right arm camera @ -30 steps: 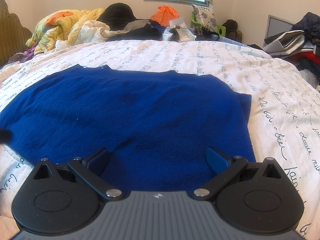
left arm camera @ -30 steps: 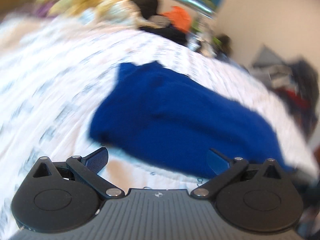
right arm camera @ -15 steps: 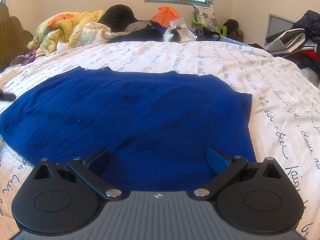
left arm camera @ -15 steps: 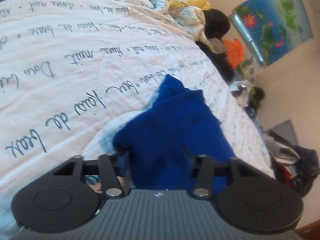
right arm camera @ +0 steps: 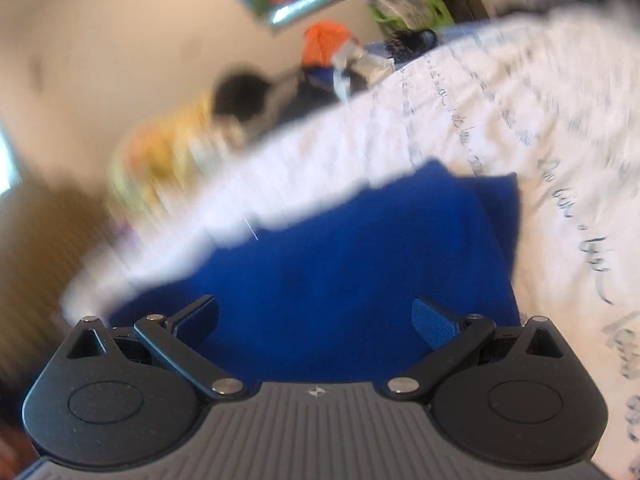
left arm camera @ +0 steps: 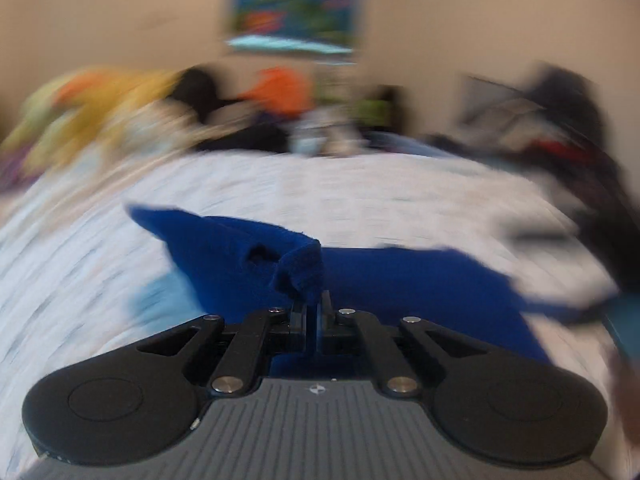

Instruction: Fold small clothes

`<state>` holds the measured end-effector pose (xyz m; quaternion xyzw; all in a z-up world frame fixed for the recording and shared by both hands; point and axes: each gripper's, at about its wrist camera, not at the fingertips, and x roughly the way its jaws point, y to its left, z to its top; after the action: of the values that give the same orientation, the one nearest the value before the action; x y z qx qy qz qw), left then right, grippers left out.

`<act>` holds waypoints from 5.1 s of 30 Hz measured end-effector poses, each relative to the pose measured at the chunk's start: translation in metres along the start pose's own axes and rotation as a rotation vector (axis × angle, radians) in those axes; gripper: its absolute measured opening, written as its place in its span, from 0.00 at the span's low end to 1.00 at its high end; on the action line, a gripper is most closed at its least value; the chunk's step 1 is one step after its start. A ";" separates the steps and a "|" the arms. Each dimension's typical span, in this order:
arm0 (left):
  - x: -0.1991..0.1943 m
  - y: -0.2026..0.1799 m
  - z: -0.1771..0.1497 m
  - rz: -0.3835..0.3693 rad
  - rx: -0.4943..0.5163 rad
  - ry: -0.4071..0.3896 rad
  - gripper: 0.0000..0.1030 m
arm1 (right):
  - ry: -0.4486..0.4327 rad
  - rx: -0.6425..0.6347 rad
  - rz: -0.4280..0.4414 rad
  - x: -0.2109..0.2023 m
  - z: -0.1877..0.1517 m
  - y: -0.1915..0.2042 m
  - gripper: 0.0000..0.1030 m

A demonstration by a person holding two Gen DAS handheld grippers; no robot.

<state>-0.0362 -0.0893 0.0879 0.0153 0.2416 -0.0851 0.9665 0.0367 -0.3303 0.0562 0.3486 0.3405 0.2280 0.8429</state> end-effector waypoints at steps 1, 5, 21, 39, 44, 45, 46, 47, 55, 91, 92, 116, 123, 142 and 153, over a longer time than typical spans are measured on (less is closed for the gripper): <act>0.001 -0.025 -0.005 -0.055 0.092 -0.007 0.03 | 0.043 0.081 0.082 0.004 0.015 -0.012 1.00; 0.009 -0.080 -0.032 -0.202 0.278 0.035 0.03 | 0.192 0.235 0.213 0.040 0.048 -0.048 1.00; 0.010 -0.106 -0.036 -0.307 0.429 -0.006 0.03 | 0.290 0.027 -0.057 0.095 0.074 -0.054 0.11; 0.027 -0.024 -0.030 -0.401 0.214 0.000 0.99 | -0.010 0.087 -0.172 0.000 0.073 -0.106 0.83; 0.117 0.032 0.004 -0.323 -0.080 0.147 0.88 | 0.047 0.082 -0.145 0.022 0.074 -0.105 0.83; 0.138 0.041 0.009 -0.313 -0.162 0.191 0.82 | 0.053 0.082 -0.140 0.027 0.074 -0.103 0.83; 0.162 0.052 0.015 -0.327 -0.245 0.240 0.81 | 0.054 0.082 -0.141 0.031 0.075 -0.101 0.81; 0.180 0.061 0.018 -0.336 -0.305 0.281 0.77 | 0.062 0.082 -0.145 0.037 0.075 -0.099 0.71; 0.190 0.105 0.046 -0.325 -0.387 0.253 0.22 | 0.054 0.004 -0.152 0.056 0.073 -0.067 0.17; 0.048 0.084 0.004 -0.252 0.108 0.060 0.72 | 0.031 0.000 -0.151 0.056 0.058 -0.022 0.62; 0.057 0.076 0.003 -0.275 0.121 0.079 0.72 | 0.034 0.037 -0.166 0.070 0.072 -0.028 0.62; 0.099 0.068 -0.043 -0.289 0.104 0.154 0.86 | 0.325 -0.422 -0.091 0.255 0.061 0.094 0.43; 0.099 0.068 -0.044 -0.286 0.092 0.154 0.86 | 0.240 -0.243 -0.123 0.331 0.077 0.069 0.32; 0.049 0.101 -0.048 -0.237 -0.019 0.117 0.95 | 0.087 -0.245 -0.096 0.096 0.031 0.048 0.77; 0.055 0.094 -0.041 -0.130 0.045 0.171 0.70 | 0.247 -0.208 -0.187 0.064 -0.019 0.013 0.28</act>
<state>0.0088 -0.0022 0.0248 0.0286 0.3218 -0.1516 0.9342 0.0634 -0.2741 0.0292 0.1957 0.4470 0.2235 0.8438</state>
